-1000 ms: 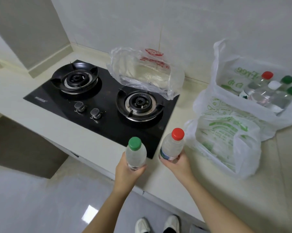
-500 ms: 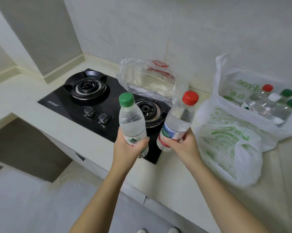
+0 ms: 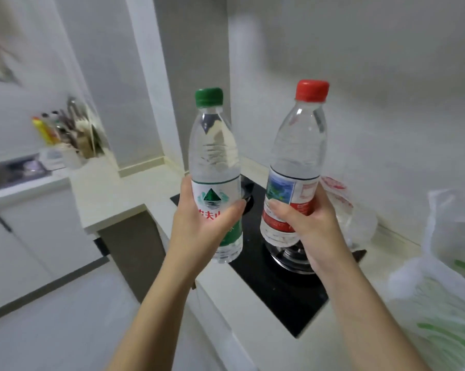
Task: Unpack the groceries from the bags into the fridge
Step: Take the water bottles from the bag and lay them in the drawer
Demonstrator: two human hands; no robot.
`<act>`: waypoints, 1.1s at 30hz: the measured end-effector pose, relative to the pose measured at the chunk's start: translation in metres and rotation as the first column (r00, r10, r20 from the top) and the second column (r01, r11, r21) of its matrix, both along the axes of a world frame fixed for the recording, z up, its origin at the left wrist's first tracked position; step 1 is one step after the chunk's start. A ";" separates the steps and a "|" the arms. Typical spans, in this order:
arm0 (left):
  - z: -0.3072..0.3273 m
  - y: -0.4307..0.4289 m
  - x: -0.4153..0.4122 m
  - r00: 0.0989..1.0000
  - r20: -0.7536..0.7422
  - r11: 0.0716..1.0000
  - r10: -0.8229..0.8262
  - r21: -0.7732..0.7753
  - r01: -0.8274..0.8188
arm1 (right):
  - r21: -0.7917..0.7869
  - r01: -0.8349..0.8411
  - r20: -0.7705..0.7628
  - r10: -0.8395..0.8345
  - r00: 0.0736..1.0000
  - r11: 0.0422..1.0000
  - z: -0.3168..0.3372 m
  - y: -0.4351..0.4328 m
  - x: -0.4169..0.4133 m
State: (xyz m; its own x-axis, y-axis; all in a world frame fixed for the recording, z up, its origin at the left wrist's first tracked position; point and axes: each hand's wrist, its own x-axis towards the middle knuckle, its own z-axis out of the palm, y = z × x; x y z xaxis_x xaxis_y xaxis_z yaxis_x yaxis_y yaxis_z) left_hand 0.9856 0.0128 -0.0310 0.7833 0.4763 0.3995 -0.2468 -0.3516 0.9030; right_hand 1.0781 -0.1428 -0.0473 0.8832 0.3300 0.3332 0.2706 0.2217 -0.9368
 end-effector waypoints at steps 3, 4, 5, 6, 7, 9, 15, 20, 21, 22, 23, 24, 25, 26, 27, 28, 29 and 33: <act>0.006 0.009 -0.028 0.989 0.007 0.987 0.150 0.048 -0.151 | -0.008 -0.131 -0.008 0.131 0.991 0.991 0.006 0.019 -0.004; 0.007 0.010 -0.037 0.978 0.010 0.977 0.208 0.054 -0.209 | -0.016 -0.184 -0.009 0.184 0.983 0.983 0.006 0.025 -0.006; 0.006 0.011 -0.047 0.963 0.011 0.962 0.268 0.056 -0.268 | -0.025 -0.243 -0.010 0.243 0.970 0.970 0.005 0.032 -0.009; 0.004 0.011 -0.057 0.945 0.013 0.943 0.326 0.058 -0.327 | -0.028 -0.300 -0.014 0.300 0.954 0.954 0.004 0.038 -0.013; 0.002 0.010 -0.068 0.925 0.014 0.923 0.379 0.061 -0.379 | -0.026 -0.351 -0.015 0.351 0.936 0.936 0.003 0.045 -0.018; -0.001 0.008 -0.089 0.887 0.014 0.885 0.462 0.060 -0.462 | -0.014 -0.443 -0.018 0.442 0.897 0.897 0.001 0.058 -0.029; -0.004 0.007 -0.156 0.722 0.028 0.720 0.692 0.043 -0.692 | -0.068 -0.615 -0.054 0.613 0.788 0.785 -0.009 0.100 -0.075; -0.008 0.016 -0.216 0.560 0.010 0.560 0.828 0.013 -0.828 | -0.080 -0.715 -0.071 0.711 0.699 0.695 -0.011 0.139 -0.128; -0.009 0.018 -0.230 0.530 0.002 0.530 0.848 0.008 -0.848 | -0.080 -0.735 -0.069 0.731 0.678 0.674 -0.011 0.146 -0.141; -0.009 0.020 -0.244 0.502 -0.003 0.502 0.865 0.008 -0.865 | -0.084 -0.751 -0.069 0.748 0.660 0.655 -0.010 0.153 -0.155; -0.009 0.021 -0.258 0.470 -0.002 0.470 0.883 0.008 -0.883 | -0.095 -0.766 -0.064 0.764 0.642 0.636 -0.010 0.160 -0.169; -0.009 0.022 -0.272 0.435 0.007 0.435 0.900 0.009 -0.900 | -0.104 -0.783 -0.057 0.782 0.621 0.614 -0.010 0.166 -0.183; -0.009 0.023 -0.286 0.398 0.018 0.397 0.917 0.011 -0.918 | -0.110 -0.802 -0.053 0.802 0.595 0.587 -0.010 0.172 -0.197; -0.009 0.024 -0.301 0.365 0.027 0.365 0.931 0.013 -0.931 | -0.116 -0.821 -0.054 0.822 0.567 0.559 -0.009 0.176 -0.212; -0.009 0.025 -0.316 0.339 0.033 0.339 0.940 0.016 -0.941 | -0.124 -0.836 -0.056 0.837 0.544 0.535 -0.010 0.182 -0.226; -0.009 0.026 -0.330 0.319 0.035 0.319 0.947 0.023 -0.948 | -0.130 -0.850 -0.058 0.852 0.520 0.510 -0.010 0.186 -0.240; -0.010 0.026 -0.343 0.300 0.035 0.299 0.953 0.029 -0.954 | -0.133 -0.864 -0.061 0.866 0.496 0.485 -0.011 0.190 -0.254; -0.013 0.022 -0.387 0.189 0.044 0.188 0.981 0.023 -0.982 | -0.140 -0.923 -0.077 0.926 0.371 0.358 -0.013 0.201 -0.306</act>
State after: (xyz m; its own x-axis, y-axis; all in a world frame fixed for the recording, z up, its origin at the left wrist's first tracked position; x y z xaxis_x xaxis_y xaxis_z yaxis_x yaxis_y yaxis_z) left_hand 0.5984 0.0346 -0.0439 -0.3144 0.8387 0.4446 0.3112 -0.3515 0.8830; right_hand 0.7721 0.0584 -0.0607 -0.0114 0.9767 0.2145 -0.0087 0.2144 -0.9767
